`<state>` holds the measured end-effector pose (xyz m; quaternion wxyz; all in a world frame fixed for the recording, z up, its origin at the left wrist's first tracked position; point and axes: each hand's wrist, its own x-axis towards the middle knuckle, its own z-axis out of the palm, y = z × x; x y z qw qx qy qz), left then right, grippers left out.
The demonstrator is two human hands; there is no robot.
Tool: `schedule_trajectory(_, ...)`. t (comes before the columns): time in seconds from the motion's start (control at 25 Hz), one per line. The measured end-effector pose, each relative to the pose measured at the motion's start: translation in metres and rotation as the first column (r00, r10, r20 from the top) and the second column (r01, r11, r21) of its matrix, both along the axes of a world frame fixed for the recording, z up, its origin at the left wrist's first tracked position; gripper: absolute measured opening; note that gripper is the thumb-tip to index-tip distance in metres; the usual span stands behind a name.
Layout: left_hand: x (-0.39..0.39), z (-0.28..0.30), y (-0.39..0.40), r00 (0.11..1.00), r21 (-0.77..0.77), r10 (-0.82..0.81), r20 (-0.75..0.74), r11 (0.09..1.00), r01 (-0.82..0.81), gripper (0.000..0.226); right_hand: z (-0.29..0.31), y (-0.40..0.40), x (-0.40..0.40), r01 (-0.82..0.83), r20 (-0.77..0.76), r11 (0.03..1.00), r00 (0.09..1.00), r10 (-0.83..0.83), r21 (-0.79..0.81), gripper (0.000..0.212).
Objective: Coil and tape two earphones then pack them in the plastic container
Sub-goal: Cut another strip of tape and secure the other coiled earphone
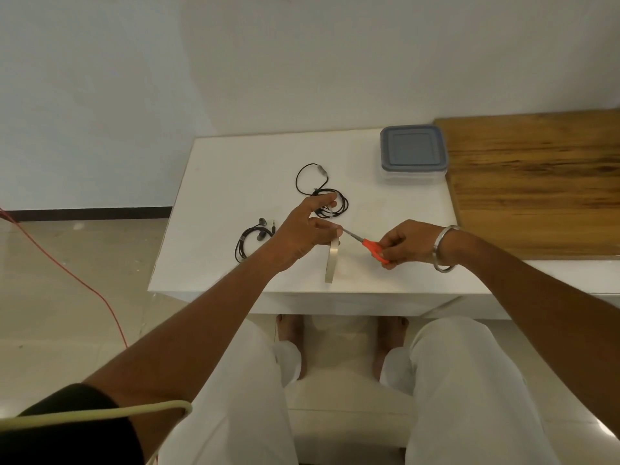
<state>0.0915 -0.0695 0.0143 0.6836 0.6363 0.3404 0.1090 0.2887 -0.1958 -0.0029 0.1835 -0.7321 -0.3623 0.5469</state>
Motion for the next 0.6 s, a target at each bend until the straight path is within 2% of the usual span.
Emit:
schedule_trajectory(0.08,0.001,0.0,-0.002,1.0,0.009,-0.015,-0.012,1.0,0.015,0.064,0.002,0.002,-0.006,-0.13,0.046,0.989,0.99,0.133,-0.069,0.015)
schedule_trajectory(0.32,-0.003,0.001,0.001,0.996,0.04,-0.08,-0.042,0.996,0.082,0.065,0.016,0.008,-0.008,-0.207,-0.034,0.966,0.978,0.204,-0.155,0.034)
schedule_trajectory(0.6,-0.007,0.006,0.004,0.966,0.079,-0.239,-0.097,0.966,0.247,0.071,0.028,0.014,-0.008,-0.33,0.001,0.919,0.941,0.338,-0.216,0.047)
